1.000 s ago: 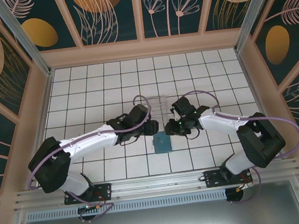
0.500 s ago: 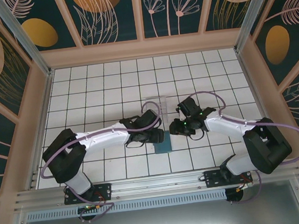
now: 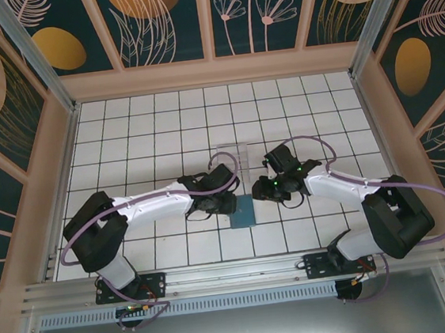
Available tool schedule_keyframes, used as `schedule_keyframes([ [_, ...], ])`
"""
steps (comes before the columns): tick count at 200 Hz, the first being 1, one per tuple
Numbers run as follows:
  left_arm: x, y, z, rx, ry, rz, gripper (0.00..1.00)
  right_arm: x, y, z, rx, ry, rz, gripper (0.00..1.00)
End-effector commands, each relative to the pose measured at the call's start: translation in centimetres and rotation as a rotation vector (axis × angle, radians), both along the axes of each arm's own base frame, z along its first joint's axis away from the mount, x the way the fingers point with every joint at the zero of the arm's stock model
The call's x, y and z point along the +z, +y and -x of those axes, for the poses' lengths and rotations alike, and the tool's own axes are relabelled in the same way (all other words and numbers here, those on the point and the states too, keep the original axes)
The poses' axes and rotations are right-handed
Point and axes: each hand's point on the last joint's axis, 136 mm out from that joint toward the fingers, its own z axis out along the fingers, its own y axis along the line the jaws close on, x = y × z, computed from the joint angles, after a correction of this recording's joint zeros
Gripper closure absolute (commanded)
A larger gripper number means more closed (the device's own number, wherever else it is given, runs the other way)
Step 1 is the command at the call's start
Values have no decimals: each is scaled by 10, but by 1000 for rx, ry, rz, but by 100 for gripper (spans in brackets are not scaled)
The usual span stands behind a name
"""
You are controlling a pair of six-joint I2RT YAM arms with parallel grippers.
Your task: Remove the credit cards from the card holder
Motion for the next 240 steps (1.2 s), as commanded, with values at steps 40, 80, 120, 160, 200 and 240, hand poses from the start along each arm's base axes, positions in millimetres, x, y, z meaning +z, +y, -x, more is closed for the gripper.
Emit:
schedule_keyframes([
  [40, 2, 4, 6, -10, -30, 63, 78, 1, 2, 0, -9, 16, 42, 64],
  [80, -1, -5, 9, -16, -27, 144, 90, 7, 7, -1, -3, 9, 63, 64],
  [120, 2, -7, 10, -12, -29, 234, 100, 15, 16, 2, 11, -4, 86, 64],
  [160, 9, -3, 9, 1, -40, 348, 100, 22, 30, 5, 24, -15, 89, 64],
  [200, 20, 0, 9, 15, -53, 500, 100, 29, 49, 3, 59, -43, 104, 64],
  [240, 20, 1, 10, 23, -48, 565, 100, 17, 59, 6, 99, -19, 150, 63],
])
